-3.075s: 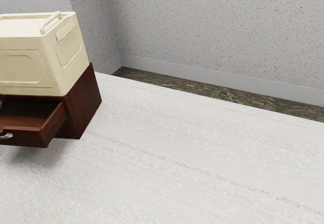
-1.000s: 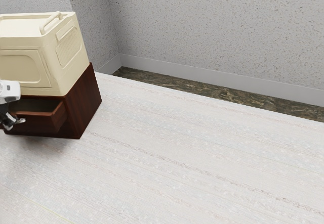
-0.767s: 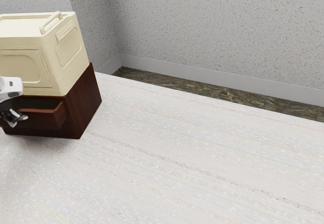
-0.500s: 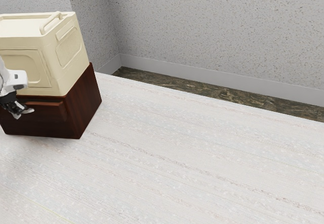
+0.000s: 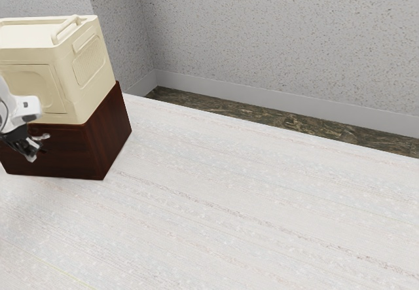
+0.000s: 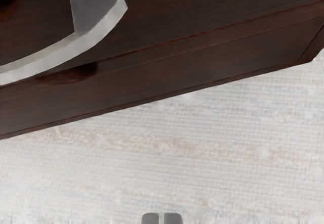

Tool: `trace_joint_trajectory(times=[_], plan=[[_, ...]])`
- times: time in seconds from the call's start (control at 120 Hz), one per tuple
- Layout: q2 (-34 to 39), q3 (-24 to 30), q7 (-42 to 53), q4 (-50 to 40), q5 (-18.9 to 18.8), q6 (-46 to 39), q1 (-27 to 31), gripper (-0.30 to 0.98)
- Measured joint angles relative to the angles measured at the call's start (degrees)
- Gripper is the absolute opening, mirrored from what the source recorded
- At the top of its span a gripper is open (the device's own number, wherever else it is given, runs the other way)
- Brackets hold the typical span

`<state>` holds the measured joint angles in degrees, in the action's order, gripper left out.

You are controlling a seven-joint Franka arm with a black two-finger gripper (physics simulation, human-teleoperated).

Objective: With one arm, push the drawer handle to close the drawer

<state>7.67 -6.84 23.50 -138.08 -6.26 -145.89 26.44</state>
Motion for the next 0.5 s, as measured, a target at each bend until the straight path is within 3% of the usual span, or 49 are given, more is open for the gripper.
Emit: trace_joint_trajectory(times=[0.1, 0.25, 0.383, 0.5], plan=[[5.6, 0.4, -1.7, -5.5, 1.4, 0.2, -3.6, -0.1], [8.1, 14.1, -6.4, -1.5, 2.3, 0.5, -14.3, -0.09], [9.0, 18.9, -10.5, 4.2, 4.5, 1.6, -18.7, 0.19], [6.7, 19.3, -14.4, 16.9, 6.0, 13.0, -20.3, 0.4]])
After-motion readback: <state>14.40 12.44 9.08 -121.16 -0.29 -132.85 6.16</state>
